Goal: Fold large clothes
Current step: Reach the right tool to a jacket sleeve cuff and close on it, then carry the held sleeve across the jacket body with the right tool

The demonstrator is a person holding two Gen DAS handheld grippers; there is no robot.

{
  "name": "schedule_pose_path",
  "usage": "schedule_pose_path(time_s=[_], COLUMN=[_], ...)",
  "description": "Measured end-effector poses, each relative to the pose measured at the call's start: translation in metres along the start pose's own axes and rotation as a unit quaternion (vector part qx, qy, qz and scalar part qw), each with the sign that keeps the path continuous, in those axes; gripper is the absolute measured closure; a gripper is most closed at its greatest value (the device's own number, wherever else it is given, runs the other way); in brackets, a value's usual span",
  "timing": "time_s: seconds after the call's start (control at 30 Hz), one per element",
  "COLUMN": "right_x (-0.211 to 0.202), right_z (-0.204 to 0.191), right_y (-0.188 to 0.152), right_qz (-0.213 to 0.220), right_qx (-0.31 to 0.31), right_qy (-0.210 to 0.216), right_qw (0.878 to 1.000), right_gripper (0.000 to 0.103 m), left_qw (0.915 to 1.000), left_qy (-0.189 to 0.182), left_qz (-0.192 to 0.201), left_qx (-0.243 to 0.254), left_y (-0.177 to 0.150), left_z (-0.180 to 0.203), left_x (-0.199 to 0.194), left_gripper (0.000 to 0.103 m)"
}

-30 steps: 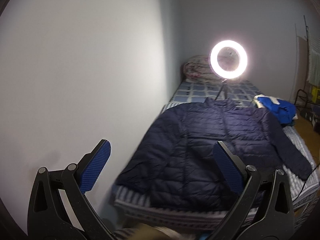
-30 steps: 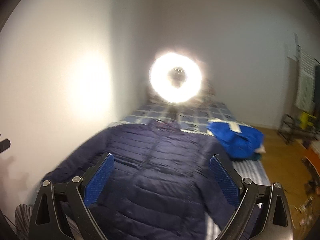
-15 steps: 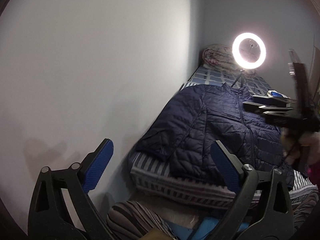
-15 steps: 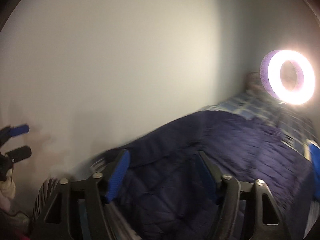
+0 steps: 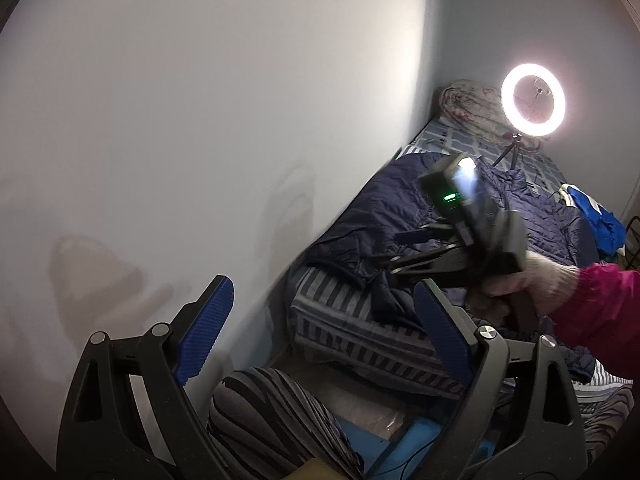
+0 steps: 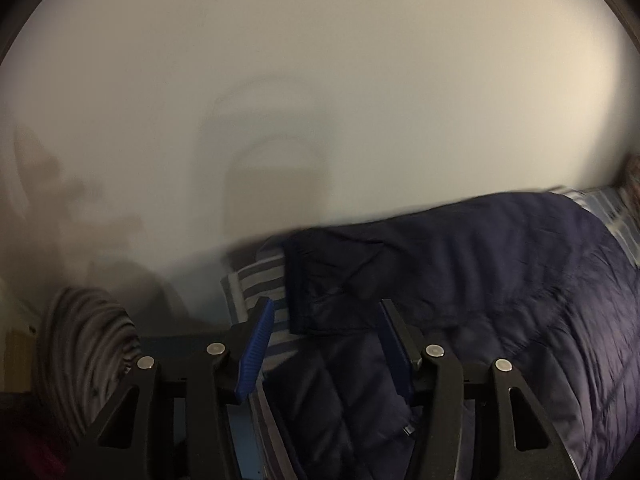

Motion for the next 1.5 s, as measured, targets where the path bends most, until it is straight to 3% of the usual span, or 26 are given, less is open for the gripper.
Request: schedule_pose_path(time_s=[0.2, 0.5, 0.63, 0.7, 0.77, 0.93, 1.17, 1.5], right_x=[0.055, 0.126, 0.153, 0.158, 0.156, 0.138, 0.092, 0.024], right_z=[-0.017, -0.016, -0.021, -0.018, -0.010, 0.017, 0.090, 0.224], right_y=[0.010, 0.008, 0.001, 0.001, 0.000, -0.001, -0.018, -0.076], right_qz=[-0.042, -0.104, -0.123, -0.117, -0.112, -0.058, 0.036, 0.098], right_qx=[-0.037, -0.025, -0.035, -0.020, 0.006, 0.081, 0.200, 0.313], right_qy=[0.024, 0.025, 0.012, 0.018, 0.027, 0.061, 0.067, -0.016], right_qw=[0.998, 0.994, 0.992, 0.993, 0.993, 0.993, 0.977, 0.945], right_gripper=[0.050, 0.054, 0.069, 0.089, 0.095, 0.098, 0.098, 0.098], left_qw=[0.9999, 0.9998, 0.9997, 0.9997, 0.9998, 0.9998, 0.9989, 0.9919], left_qy=[0.009, 0.014, 0.016, 0.016, 0.014, 0.008, -0.013, -0.063], left_qz=[-0.004, -0.010, -0.013, -0.013, -0.014, -0.013, -0.003, -0.016], left_qx=[-0.007, -0.006, -0.010, -0.009, -0.006, 0.012, 0.044, 0.109], left_y=[-0.001, -0.001, 0.000, 0.001, 0.002, 0.006, 0.021, 0.051], left_z=[-0.005, -0.009, -0.009, -0.010, -0.007, 0.008, 0.040, 0.122], left_x=[0.006, 0.009, 0.013, 0.014, 0.016, 0.022, 0.040, 0.106], left_gripper=[0.010, 0.016, 0.016, 0.016, 0.016, 0.016, 0.016, 0.016])
Point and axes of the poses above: each gripper's, at about its wrist camera, not at the fingertips, and x roughly the way its jaws point, z to its right, y to its top, the point moved 1 cm from there along x, roughly the way its jaws point, and after that the axes turned 7 degrees about -x, right-handed, at the moved point
